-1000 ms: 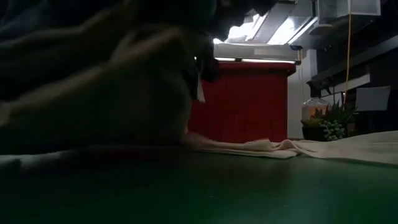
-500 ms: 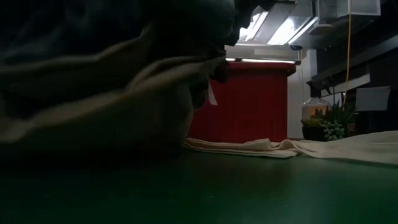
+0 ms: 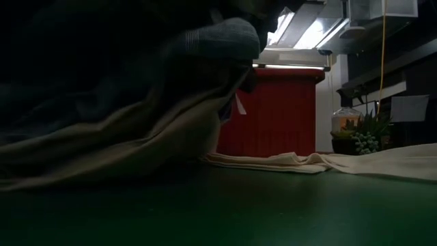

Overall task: Fold Laundry from Bin
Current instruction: Put all the stacked clothes into the red bin

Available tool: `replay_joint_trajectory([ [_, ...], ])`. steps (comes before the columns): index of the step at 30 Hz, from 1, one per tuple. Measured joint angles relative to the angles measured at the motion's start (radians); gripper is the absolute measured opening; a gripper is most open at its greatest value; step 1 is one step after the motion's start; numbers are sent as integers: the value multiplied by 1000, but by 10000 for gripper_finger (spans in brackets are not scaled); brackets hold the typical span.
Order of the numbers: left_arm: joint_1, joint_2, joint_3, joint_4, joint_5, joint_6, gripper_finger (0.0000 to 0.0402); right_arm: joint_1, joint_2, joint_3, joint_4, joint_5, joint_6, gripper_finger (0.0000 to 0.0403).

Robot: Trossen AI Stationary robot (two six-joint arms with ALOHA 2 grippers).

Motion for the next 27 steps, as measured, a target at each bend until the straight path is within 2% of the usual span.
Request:
replay_joint_trajectory([
  [8,0,85,-1,-3,0,-71,162,0,0,0,-8,-5,0,5],
  [17,-1,143,0,11,-21,-114,166,0,0,0,-10,-6,0,5],
  [27,27,201,1,59,-92,-113,165,0,4,-1,-22,-6,0,5],
])
